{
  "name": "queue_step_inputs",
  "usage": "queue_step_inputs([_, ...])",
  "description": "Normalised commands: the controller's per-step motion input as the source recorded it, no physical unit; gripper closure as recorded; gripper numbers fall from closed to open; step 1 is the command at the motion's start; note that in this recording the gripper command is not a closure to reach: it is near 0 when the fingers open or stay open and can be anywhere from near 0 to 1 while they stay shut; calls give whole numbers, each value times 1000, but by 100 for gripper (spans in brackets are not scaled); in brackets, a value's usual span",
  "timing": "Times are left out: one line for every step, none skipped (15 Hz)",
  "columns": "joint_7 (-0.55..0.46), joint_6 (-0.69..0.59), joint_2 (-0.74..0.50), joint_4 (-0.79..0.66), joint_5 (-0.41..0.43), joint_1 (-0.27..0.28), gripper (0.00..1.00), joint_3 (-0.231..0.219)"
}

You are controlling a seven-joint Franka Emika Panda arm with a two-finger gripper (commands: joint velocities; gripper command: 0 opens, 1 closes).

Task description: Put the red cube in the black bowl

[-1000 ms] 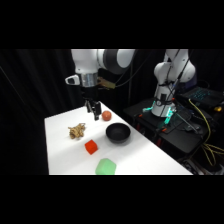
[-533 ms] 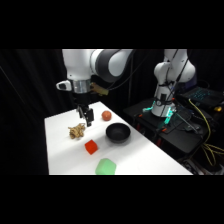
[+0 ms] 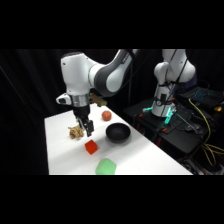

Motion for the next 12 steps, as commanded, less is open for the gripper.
queue_step_inputs([-199,121,155,108,95,-98,0,98])
queue_step_inputs([-209,128,139,87,94,-101,0,100])
queue_step_inputs([-229,148,125,65,95,-108,0,103])
queue_step_inputs([-225,145,112,47,105,-114,0,105])
queue_step_inputs([-232,153,103,30,111,-120,0,107])
queue_step_inputs([-220,174,97,21,88,-111,0,93])
queue_step_inputs([-223,177,102,20,108,-120,0,101])
queue_step_inputs([-267,196,102,14,132,-140,0,123])
queue_step_inputs([-243,213,101,10,115,-126,0,109])
queue_step_inputs([-254,232,98,0,105,-123,0,108])
queue_step_inputs([-236,239,96,-2,67,-102,0,88])
queue_step_inputs([-227,222,108,13,62,-100,0,87])
